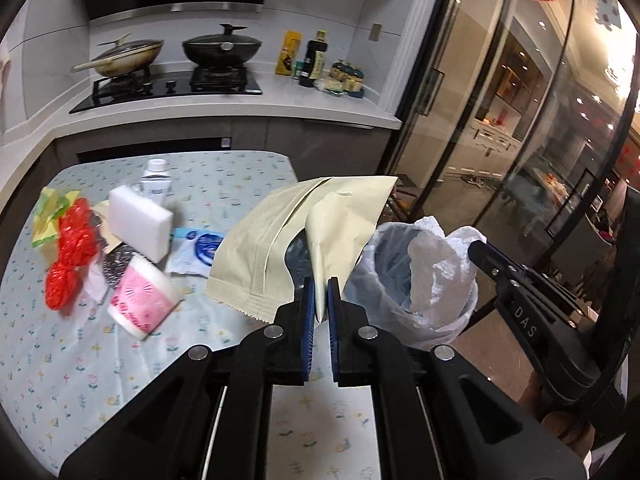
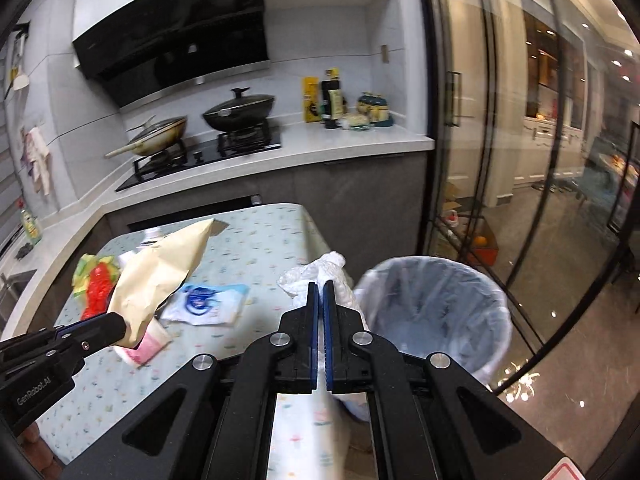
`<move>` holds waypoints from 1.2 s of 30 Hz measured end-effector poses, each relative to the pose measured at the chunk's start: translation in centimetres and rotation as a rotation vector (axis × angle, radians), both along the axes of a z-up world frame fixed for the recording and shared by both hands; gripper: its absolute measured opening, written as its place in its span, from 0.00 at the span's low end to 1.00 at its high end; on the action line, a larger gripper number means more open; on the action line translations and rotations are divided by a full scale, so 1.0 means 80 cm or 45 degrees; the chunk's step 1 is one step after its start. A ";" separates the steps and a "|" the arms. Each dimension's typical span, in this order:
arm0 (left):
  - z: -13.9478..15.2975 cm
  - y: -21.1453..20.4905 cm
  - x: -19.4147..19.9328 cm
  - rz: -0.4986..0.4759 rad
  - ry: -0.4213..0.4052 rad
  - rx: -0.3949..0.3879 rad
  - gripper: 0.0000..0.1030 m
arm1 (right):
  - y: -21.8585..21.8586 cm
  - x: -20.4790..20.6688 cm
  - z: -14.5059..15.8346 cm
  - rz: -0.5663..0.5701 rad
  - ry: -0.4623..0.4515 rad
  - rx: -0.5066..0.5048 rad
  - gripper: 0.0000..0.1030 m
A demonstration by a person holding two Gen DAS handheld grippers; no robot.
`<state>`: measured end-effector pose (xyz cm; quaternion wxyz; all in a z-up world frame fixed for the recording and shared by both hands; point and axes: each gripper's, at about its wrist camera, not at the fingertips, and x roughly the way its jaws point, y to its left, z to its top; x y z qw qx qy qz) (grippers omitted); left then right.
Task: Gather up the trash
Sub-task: 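Carry the beige paper bag with the left gripper over the bin and release, then move both grippers back from the bin to the table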
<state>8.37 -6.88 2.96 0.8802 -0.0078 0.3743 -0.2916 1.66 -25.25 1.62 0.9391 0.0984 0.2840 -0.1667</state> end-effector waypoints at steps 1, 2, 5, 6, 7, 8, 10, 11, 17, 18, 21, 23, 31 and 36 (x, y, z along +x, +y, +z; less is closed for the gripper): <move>0.000 -0.014 -0.002 -0.026 -0.001 0.000 0.06 | -0.011 -0.004 -0.003 -0.025 0.003 0.007 0.02; -0.002 -0.031 -0.004 -0.059 -0.003 0.001 0.06 | -0.021 -0.007 -0.005 -0.042 0.006 0.016 0.02; -0.009 -0.076 -0.003 -0.143 0.006 0.012 0.06 | -0.051 -0.013 -0.018 -0.097 0.020 0.045 0.02; -0.012 -0.087 -0.002 -0.162 0.010 0.013 0.06 | -0.059 -0.014 -0.022 -0.109 0.026 0.051 0.02; -0.017 -0.102 0.000 -0.191 0.017 0.022 0.06 | -0.067 -0.014 -0.027 -0.123 0.034 0.058 0.02; -0.020 -0.115 0.000 -0.215 0.025 0.027 0.06 | -0.074 -0.015 -0.030 -0.135 0.040 0.064 0.02; -0.027 -0.142 0.003 -0.263 0.036 0.045 0.06 | -0.091 -0.015 -0.040 -0.157 0.048 0.082 0.02; -0.029 -0.151 0.005 -0.285 0.041 0.047 0.06 | -0.100 -0.013 -0.045 -0.170 0.056 0.094 0.02; -0.052 -0.208 0.018 -0.375 0.062 0.095 0.08 | -0.137 -0.006 -0.055 -0.208 0.066 0.115 0.02; -0.056 -0.215 0.022 -0.376 0.080 0.098 0.08 | -0.142 -0.002 -0.055 -0.211 0.065 0.118 0.02; -0.066 -0.229 0.032 -0.383 0.139 0.087 0.11 | -0.149 0.005 -0.055 -0.212 0.060 0.122 0.03; -0.070 -0.233 0.038 -0.369 0.157 0.091 0.26 | -0.151 0.008 -0.056 -0.218 0.046 0.120 0.08; -0.067 -0.219 0.058 -0.271 0.154 0.063 0.48 | -0.157 0.012 -0.050 -0.235 0.010 0.139 0.35; -0.058 -0.195 0.061 -0.211 0.129 0.042 0.56 | -0.142 0.005 -0.040 -0.219 -0.015 0.134 0.46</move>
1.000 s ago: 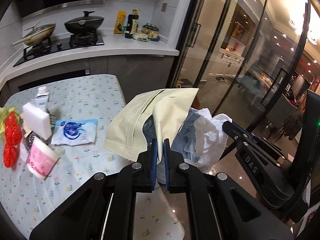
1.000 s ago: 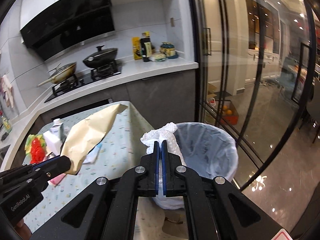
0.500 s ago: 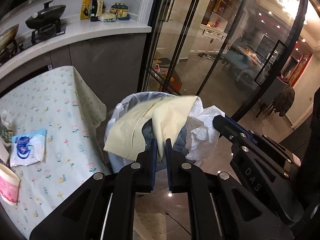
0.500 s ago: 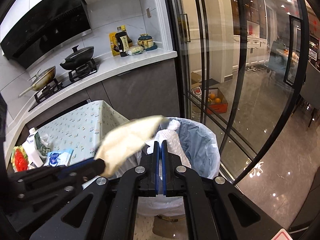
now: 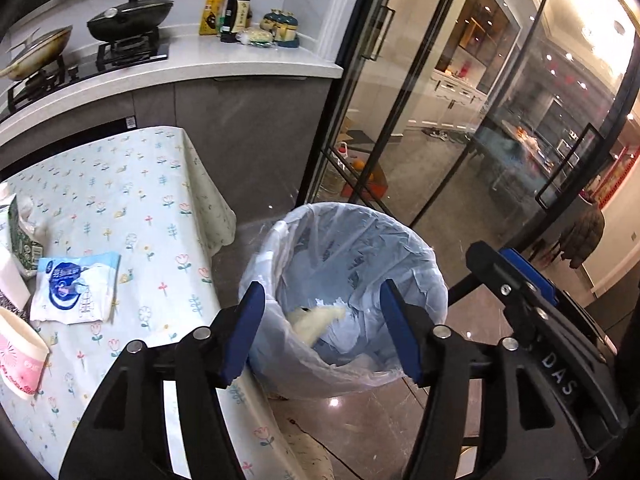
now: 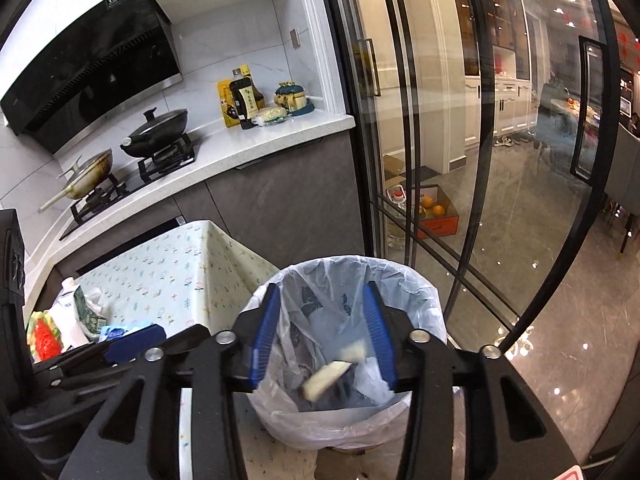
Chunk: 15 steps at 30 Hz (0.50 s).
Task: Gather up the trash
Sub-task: 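Move both grippers back from the bin to the table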
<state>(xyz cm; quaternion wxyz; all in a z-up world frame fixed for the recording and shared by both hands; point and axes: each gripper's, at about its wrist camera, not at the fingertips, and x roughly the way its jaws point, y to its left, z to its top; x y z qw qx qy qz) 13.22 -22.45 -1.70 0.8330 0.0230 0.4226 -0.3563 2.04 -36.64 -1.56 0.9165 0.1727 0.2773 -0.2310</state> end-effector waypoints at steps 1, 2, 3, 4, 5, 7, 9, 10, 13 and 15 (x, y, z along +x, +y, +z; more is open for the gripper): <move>0.002 0.007 -0.001 0.015 -0.003 -0.007 0.58 | 0.005 -0.002 0.002 0.007 -0.002 -0.001 0.48; 0.004 0.012 0.001 0.026 -0.006 -0.011 0.60 | 0.010 -0.004 0.004 0.014 -0.003 -0.004 0.49; 0.006 0.018 0.000 0.039 -0.011 -0.014 0.61 | 0.016 -0.004 0.007 0.021 -0.005 -0.007 0.50; 0.008 0.025 -0.001 0.053 -0.021 -0.017 0.62 | 0.021 -0.006 0.009 0.029 -0.008 -0.008 0.51; 0.011 0.032 -0.002 0.065 -0.033 -0.018 0.62 | 0.027 -0.008 0.012 0.036 -0.014 -0.011 0.52; 0.017 0.048 -0.006 0.094 -0.054 -0.019 0.64 | 0.039 -0.012 0.018 0.050 -0.024 -0.016 0.56; 0.021 0.062 -0.009 0.120 -0.074 -0.020 0.65 | 0.052 -0.014 0.023 0.065 -0.036 -0.019 0.58; 0.024 0.071 -0.010 0.135 -0.083 -0.019 0.65 | 0.059 -0.015 0.025 0.074 -0.042 -0.021 0.59; 0.032 0.096 -0.013 0.173 -0.102 -0.019 0.72 | 0.081 -0.017 0.032 0.102 -0.057 -0.029 0.62; 0.037 0.117 -0.016 0.207 -0.121 -0.027 0.76 | 0.096 -0.018 0.035 0.124 -0.064 -0.030 0.64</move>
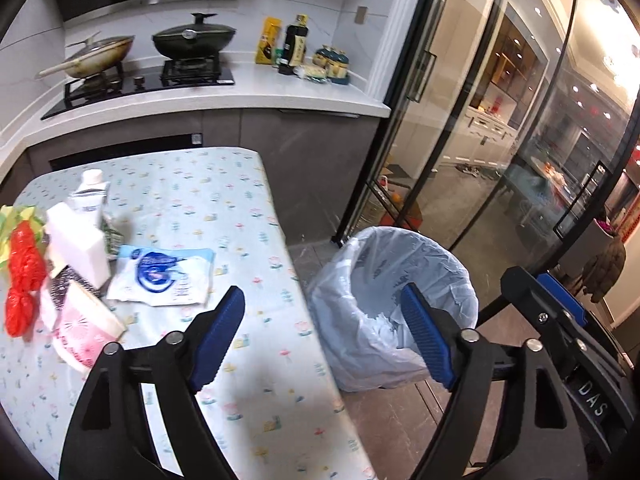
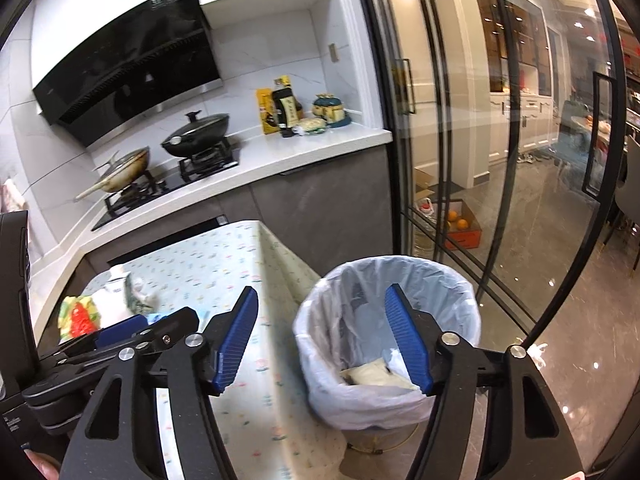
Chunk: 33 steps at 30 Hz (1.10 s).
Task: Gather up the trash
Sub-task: 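Move both grippers back from the bin to the table, then grasp the red plastic bag with the left gripper while the right grasps the pink cup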
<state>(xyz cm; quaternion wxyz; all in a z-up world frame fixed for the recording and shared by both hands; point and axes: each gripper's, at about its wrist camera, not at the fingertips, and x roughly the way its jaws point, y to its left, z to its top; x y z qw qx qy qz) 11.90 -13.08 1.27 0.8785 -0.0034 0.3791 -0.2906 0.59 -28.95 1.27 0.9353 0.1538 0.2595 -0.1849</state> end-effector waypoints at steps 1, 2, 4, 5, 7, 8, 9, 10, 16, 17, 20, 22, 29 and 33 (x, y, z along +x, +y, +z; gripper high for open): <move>0.002 0.011 -0.002 0.017 -0.011 0.000 0.77 | 0.008 -0.001 0.002 0.010 -0.003 -0.003 0.66; 0.004 0.020 -0.003 0.033 -0.020 0.005 0.77 | 0.017 -0.001 0.003 0.018 -0.006 -0.004 0.66; 0.008 0.044 -0.005 0.066 -0.036 0.009 0.77 | 0.032 -0.001 0.005 0.036 -0.010 0.002 0.68; 0.010 0.055 -0.006 0.081 -0.041 0.012 0.79 | 0.041 -0.001 0.005 0.050 -0.010 0.008 0.68; 0.012 0.077 -0.006 0.111 -0.050 0.013 0.82 | 0.058 0.000 0.005 0.075 -0.006 0.016 0.69; 0.012 0.089 -0.007 0.132 -0.057 0.013 0.82 | 0.066 0.001 0.005 0.088 -0.004 0.018 0.69; 0.013 0.102 -0.007 0.150 -0.062 0.013 0.82 | 0.076 0.002 0.005 0.104 0.000 0.019 0.69; 0.013 0.113 -0.006 0.166 -0.063 0.013 0.82 | 0.085 0.003 0.005 0.116 0.003 0.021 0.69; 0.005 0.184 -0.001 0.259 -0.057 0.022 0.82 | 0.141 0.010 -0.002 0.204 0.019 0.047 0.73; 0.004 0.193 -0.001 0.272 -0.056 0.024 0.82 | 0.150 0.012 -0.004 0.218 0.025 0.053 0.74; -0.002 0.229 0.004 0.323 -0.048 0.028 0.82 | 0.179 0.022 -0.013 0.255 0.050 0.073 0.75; -0.005 0.253 0.010 0.355 -0.043 0.030 0.83 | 0.197 0.032 -0.019 0.284 0.065 0.093 0.76; -0.026 0.331 0.027 0.451 -0.027 0.066 0.83 | 0.264 0.074 -0.049 0.363 0.130 0.142 0.78; -0.044 0.366 0.043 0.484 0.000 0.086 0.83 | 0.290 0.103 -0.077 0.380 0.179 0.201 0.80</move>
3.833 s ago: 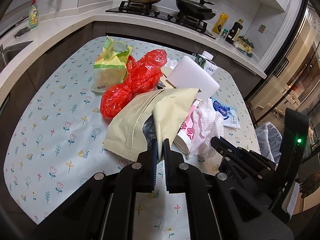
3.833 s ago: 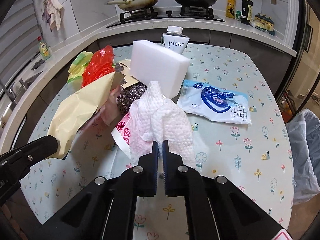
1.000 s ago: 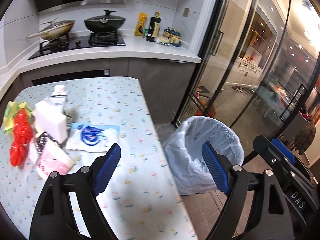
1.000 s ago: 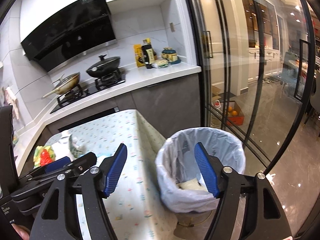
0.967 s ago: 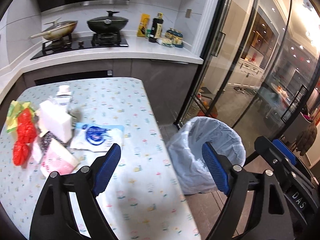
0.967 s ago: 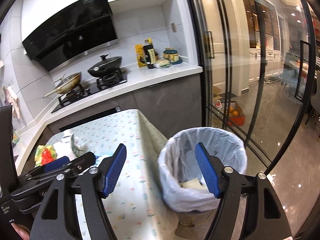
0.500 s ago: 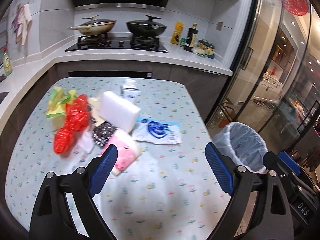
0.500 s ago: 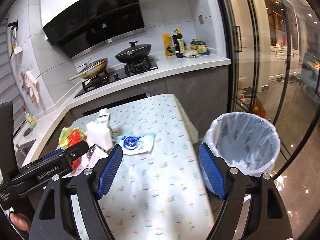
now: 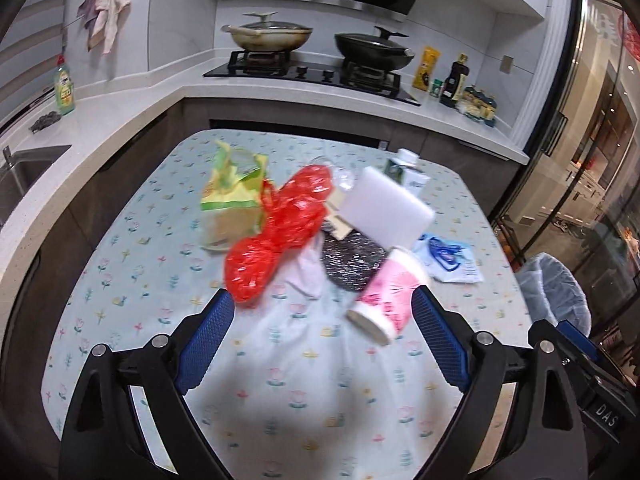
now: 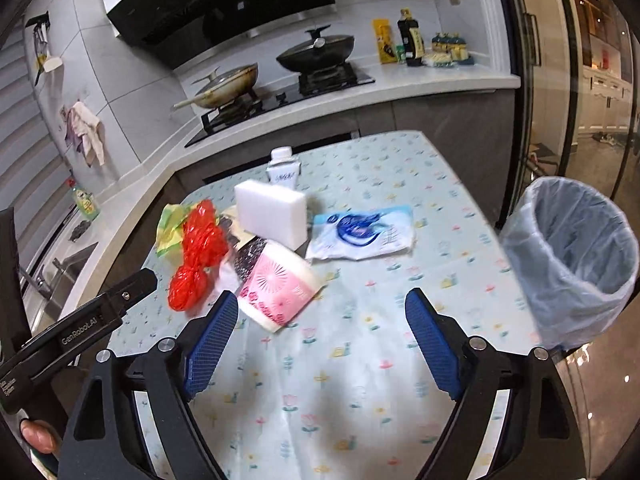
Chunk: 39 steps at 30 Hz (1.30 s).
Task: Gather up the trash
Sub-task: 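Grasp the red plastic bag with the left gripper while the right grasps the pink cup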
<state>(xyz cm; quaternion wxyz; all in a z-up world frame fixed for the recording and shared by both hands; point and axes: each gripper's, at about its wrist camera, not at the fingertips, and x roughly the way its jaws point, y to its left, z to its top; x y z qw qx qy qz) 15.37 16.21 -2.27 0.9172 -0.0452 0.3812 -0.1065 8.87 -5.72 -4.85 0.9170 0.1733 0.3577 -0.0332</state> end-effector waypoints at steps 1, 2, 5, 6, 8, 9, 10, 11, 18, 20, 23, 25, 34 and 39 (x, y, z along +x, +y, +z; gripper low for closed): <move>-0.005 0.008 0.005 0.004 0.009 0.007 0.83 | 0.005 0.008 -0.009 0.000 0.021 0.024 0.80; -0.010 0.013 0.009 0.006 0.015 0.016 0.83 | 0.008 0.015 -0.017 -0.003 0.040 0.044 0.81; -0.024 0.028 0.026 0.002 0.032 0.049 0.83 | 0.016 0.040 -0.042 -0.004 0.101 0.106 0.81; -0.029 0.031 0.032 0.003 0.034 0.058 0.83 | 0.019 0.049 -0.051 -0.009 0.123 0.125 0.81; -0.039 0.036 0.044 0.000 0.048 0.072 0.84 | 0.023 0.065 -0.065 -0.019 0.156 0.170 0.81; -0.043 0.038 0.051 -0.001 0.055 0.075 0.84 | 0.024 0.072 -0.071 -0.027 0.169 0.186 0.81; -0.047 0.040 0.057 -0.001 0.060 0.076 0.84 | 0.026 0.079 -0.076 -0.036 0.182 0.197 0.81; -0.052 0.041 0.064 -0.001 0.066 0.078 0.84 | 0.027 0.087 -0.081 -0.044 0.194 0.207 0.81; -0.076 0.036 0.104 -0.030 0.099 0.077 0.84 | 0.039 0.123 -0.106 -0.064 0.242 0.224 0.81; -0.085 0.029 0.114 -0.041 0.119 0.086 0.84 | 0.043 0.131 -0.110 -0.065 0.251 0.210 0.81; -0.096 0.023 0.127 -0.054 0.138 0.085 0.83 | 0.042 0.141 -0.120 -0.084 0.267 0.234 0.81; -0.102 0.019 0.132 -0.064 0.146 0.084 0.81 | 0.040 0.144 -0.128 -0.091 0.277 0.264 0.81; -0.107 0.003 0.128 -0.119 0.162 0.099 0.37 | 0.034 0.140 -0.130 -0.064 0.253 0.315 0.62; -0.099 0.000 0.110 -0.118 0.159 0.079 0.30 | 0.017 0.118 -0.126 -0.070 0.237 0.332 0.56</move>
